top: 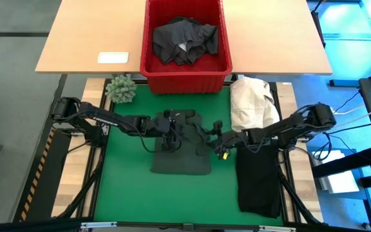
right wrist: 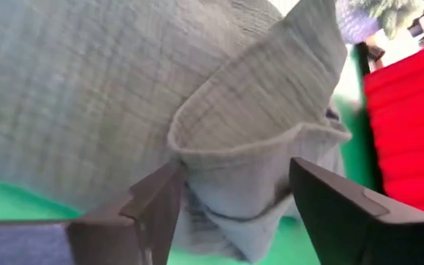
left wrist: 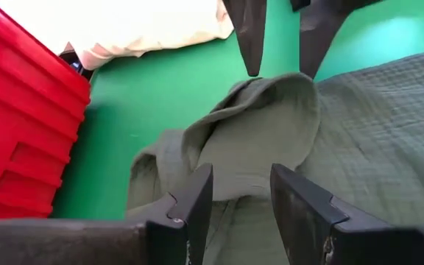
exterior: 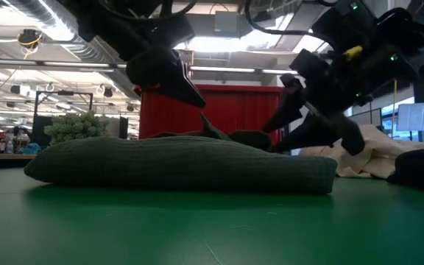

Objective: Fold laundry
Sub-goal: Fold the green polo shirt

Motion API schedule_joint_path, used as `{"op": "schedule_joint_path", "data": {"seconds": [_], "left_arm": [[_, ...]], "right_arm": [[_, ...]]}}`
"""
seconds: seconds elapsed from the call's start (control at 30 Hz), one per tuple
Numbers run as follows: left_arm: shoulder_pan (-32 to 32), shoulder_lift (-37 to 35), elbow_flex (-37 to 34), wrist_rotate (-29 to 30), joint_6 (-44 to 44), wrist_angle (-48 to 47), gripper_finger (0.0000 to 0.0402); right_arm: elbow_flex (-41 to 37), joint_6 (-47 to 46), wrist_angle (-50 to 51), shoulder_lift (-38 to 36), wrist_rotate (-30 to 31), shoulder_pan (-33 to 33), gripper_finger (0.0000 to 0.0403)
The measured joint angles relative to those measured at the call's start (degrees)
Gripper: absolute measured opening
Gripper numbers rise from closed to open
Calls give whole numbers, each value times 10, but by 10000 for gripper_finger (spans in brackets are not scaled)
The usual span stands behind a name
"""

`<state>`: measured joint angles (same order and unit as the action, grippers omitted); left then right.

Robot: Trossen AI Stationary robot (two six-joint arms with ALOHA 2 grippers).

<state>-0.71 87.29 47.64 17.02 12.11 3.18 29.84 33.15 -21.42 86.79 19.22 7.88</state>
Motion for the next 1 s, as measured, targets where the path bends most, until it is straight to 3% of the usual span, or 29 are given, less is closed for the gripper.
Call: {"op": "schedule_joint_path", "data": {"seconds": [0.23,0.47,0.8,1.0], "left_arm": [[3,0,0,-2,0,-2,131],[4,0,0,-2,0,-2,131],[4,0,0,-2,-1,-2,131],[4,0,0,-13,-6,-2,131]], "right_arm": [[0,17,-52,34,81,-2,274],[0,-77,-118,36,173,-28,248],[0,-241,-52,35,179,-116,226],[0,-257,-38,35,178,-128,225]]}}
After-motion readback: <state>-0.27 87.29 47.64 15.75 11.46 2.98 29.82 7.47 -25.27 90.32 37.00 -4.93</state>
